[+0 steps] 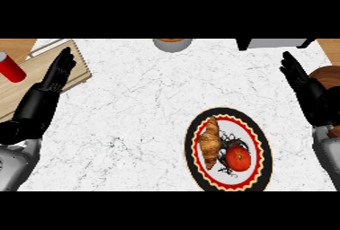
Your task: Pick the tomato from the plate and place it in the bowl
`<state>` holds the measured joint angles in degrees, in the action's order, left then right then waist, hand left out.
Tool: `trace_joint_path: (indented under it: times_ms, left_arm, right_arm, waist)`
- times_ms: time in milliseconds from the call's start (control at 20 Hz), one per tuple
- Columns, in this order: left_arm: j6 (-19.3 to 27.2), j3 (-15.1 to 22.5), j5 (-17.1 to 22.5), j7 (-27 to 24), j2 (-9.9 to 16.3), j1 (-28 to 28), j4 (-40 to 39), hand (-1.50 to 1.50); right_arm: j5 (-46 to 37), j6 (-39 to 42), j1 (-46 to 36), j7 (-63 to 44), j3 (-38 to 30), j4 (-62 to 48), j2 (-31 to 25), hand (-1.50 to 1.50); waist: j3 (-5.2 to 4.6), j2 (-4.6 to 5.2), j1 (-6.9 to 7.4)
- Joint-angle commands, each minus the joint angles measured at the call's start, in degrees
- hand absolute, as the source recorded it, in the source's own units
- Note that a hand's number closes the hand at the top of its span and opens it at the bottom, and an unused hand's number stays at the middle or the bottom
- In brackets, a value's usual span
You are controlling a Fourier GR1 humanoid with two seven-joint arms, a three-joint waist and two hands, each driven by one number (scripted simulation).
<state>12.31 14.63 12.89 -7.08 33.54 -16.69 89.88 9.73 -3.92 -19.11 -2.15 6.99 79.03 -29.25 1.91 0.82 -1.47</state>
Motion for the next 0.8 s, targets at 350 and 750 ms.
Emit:
trace_joint_path:
  times_ms: [350, 750]
  left_arm:
    - [0.2, -6.8, 13.5, 2.6, -7.6, 6.8, -1.3, 0.0]
    - [-6.0, -10.1, 18.7, 3.1, -8.3, 8.3, -2.3, 0.0]
  right_arm:
    - [-13.0, -19.2, 13.7, -10.9, -2.1, -3.6, -3.7, -1.5]
    - [-25.8, -35.0, 17.9, -20.5, 3.4, 10.5, 3.8, -1.5]
  waist:
    - [-2.97, -0.65, -0.43]
    - [-2.06, -0.96, 1.17]
